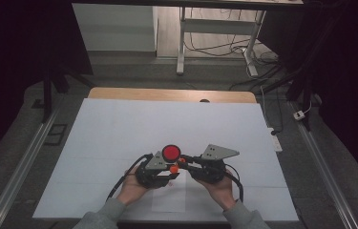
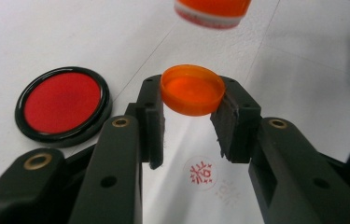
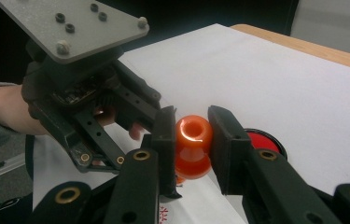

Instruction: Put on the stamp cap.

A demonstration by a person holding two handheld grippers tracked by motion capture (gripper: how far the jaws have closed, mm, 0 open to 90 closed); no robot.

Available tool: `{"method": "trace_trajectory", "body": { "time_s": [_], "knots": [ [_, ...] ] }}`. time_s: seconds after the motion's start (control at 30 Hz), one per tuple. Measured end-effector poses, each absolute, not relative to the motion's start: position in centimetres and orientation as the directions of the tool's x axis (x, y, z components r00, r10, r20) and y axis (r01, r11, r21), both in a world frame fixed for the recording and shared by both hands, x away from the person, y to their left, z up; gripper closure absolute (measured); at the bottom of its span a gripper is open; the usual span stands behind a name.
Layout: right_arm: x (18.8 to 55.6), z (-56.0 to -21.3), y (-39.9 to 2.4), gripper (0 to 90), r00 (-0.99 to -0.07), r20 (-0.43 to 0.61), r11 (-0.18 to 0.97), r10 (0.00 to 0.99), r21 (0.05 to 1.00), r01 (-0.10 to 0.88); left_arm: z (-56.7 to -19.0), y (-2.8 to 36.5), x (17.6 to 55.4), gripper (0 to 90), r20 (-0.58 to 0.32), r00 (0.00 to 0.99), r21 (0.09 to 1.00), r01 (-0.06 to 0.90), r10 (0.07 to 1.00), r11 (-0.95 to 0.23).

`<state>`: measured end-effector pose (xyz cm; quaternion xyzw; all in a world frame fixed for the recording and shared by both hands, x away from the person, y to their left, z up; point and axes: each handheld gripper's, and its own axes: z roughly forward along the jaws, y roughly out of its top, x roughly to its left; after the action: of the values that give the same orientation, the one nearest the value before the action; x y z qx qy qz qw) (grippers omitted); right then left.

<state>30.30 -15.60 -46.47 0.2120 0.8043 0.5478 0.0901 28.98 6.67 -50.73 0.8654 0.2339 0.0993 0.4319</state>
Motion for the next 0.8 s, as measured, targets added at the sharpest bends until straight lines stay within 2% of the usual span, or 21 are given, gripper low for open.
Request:
{"method": "trace_trajectory", "body": {
  "time_s": [0.8],
  "knots": [
    [30.19,-47.01,-15.03,72.1,-0.901,0.09,0.33,0.425,0.911,0.247,-50.42,6.32,28.78,64.4,-0.018,0.874,0.802,0.303,0.485,-0.515]
  ]
}}
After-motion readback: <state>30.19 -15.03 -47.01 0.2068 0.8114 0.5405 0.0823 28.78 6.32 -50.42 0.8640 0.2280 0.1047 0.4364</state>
